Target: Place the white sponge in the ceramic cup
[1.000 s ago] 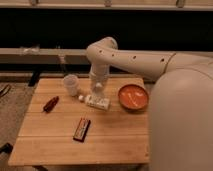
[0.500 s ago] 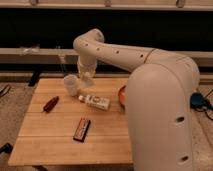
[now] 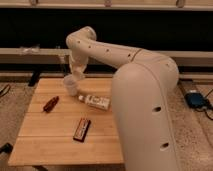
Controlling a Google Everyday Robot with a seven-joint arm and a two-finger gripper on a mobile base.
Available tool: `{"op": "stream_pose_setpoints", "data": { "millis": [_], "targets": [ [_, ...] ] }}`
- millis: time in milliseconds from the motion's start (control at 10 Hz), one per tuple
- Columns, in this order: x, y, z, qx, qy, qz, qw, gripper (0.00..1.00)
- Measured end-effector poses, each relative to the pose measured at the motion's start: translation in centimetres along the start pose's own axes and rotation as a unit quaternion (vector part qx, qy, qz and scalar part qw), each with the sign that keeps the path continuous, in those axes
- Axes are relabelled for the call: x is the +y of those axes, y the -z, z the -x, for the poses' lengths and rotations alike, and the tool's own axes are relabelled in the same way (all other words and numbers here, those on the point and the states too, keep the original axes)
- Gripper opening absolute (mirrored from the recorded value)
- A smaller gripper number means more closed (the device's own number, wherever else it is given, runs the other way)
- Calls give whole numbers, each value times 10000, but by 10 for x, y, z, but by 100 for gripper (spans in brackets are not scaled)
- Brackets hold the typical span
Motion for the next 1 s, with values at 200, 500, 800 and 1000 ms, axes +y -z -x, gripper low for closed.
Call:
{"op": "stream_pose_setpoints", "data": {
  "millis": [200, 500, 800, 1000],
  "targets": [
    [16, -15, 9, -72, 193, 63, 9998, 0],
    [21, -36, 17, -164, 329, 80, 9993, 14],
    [17, -56, 22, -196, 294, 87, 9993, 45],
    [21, -66, 23, -159, 260, 141, 9994, 64]
  ]
}}
